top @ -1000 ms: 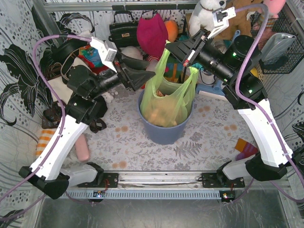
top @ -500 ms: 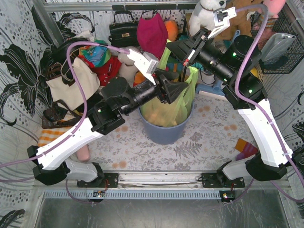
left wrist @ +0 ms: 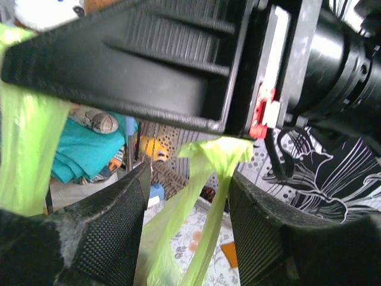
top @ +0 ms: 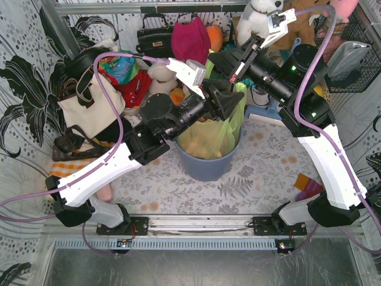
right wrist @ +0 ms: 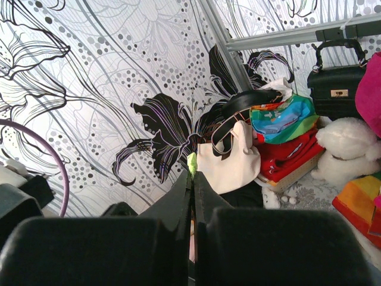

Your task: Tie the trash bag

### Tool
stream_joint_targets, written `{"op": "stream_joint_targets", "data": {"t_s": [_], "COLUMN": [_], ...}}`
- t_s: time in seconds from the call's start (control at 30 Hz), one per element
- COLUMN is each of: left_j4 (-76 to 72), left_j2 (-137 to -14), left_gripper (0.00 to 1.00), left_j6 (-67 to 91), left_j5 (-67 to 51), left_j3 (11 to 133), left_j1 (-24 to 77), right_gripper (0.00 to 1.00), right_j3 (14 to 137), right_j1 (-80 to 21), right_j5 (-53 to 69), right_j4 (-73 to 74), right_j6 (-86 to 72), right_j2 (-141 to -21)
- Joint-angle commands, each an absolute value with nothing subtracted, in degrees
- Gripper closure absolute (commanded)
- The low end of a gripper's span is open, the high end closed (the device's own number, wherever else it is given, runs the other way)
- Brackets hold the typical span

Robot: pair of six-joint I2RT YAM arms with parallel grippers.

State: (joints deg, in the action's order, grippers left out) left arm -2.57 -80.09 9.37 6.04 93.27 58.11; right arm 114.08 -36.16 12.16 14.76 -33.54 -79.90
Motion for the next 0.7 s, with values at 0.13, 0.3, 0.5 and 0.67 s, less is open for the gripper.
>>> {"op": "stream_joint_targets", "data": {"t_s": [0.13,0.3,0.5,0.67], "left_j4": [-7.95,-8.22,-7.57,-9.52], "left_j2": [-82.09,-82.67,-81.87,-78.84], "left_gripper": [0.45,0.6,0.87,1.0], "left_j6": [8.04,7.52,6.69,6.15], "left_j5": [7.48,6.79,6.61,6.69], "left_j3": [100.0,100.4,99.59,96.5], "left_j1": [58.36,58.36,58.35,58.36], "right_gripper": [1.0,1.0,1.0,1.0], "right_j3": [114.59,114.5,114.31,114.27], "right_j1": [-36.47,-36.47,-36.47,-36.49], "right_j5": [12.3,12.22,10.62,7.39], "right_j4": [12.48,12.74,13.84,16.36], "right_j6": [-33.13,-33.05,-32.08,-29.87], "right_j2": [-79.72,-79.56,-79.13,-78.07]}}
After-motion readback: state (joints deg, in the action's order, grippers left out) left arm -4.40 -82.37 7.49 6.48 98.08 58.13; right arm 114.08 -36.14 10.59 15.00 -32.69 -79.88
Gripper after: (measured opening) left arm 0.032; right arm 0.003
